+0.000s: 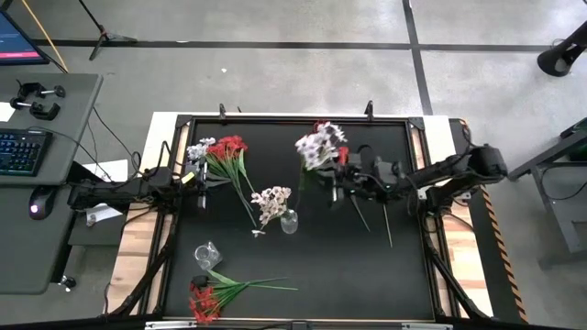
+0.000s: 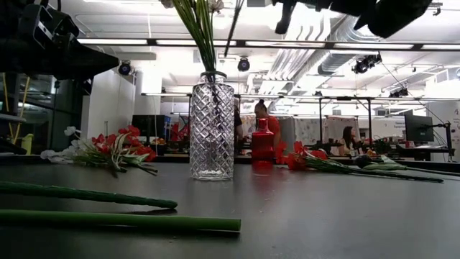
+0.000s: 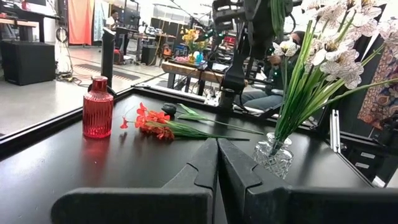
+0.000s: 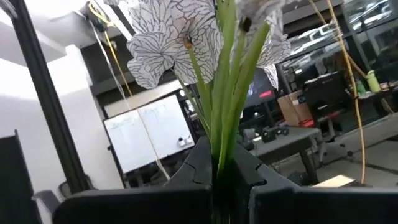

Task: Sort flowers into vase by color
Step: Put the right white flowers into the right transparent vase

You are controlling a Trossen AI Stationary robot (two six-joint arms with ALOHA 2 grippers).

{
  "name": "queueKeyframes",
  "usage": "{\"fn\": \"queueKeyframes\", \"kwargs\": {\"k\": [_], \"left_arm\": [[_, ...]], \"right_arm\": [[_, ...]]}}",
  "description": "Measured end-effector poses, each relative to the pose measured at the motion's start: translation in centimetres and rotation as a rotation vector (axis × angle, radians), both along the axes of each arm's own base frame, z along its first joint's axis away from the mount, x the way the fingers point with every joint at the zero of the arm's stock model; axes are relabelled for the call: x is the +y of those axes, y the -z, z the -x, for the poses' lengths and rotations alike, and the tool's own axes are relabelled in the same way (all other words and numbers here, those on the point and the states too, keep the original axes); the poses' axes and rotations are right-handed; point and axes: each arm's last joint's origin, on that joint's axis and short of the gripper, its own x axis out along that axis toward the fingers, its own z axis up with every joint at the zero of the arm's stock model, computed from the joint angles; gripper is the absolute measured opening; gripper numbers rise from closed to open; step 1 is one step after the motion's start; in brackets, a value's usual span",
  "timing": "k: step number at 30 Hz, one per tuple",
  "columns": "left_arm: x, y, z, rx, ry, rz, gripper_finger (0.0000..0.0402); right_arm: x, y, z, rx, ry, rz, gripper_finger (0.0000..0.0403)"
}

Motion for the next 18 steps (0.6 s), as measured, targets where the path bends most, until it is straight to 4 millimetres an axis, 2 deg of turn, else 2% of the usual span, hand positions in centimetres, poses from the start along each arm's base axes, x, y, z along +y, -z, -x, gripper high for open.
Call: {"fn": "queueKeyframes", "kwargs": {"k": [9, 18], "left_arm": [[0.0, 0.0, 0.0, 0.0, 0.0, 0.0, 0.0], [0.0, 0.0, 0.0, 0.0, 0.0, 0.0, 0.0]], "right_arm": [[0.1, 2.0, -1.3, -0.024, 0.0, -0.023, 0.0], [0.0, 2.5, -1.6, 0.034, 0.048, -0.004, 0.0]]}}
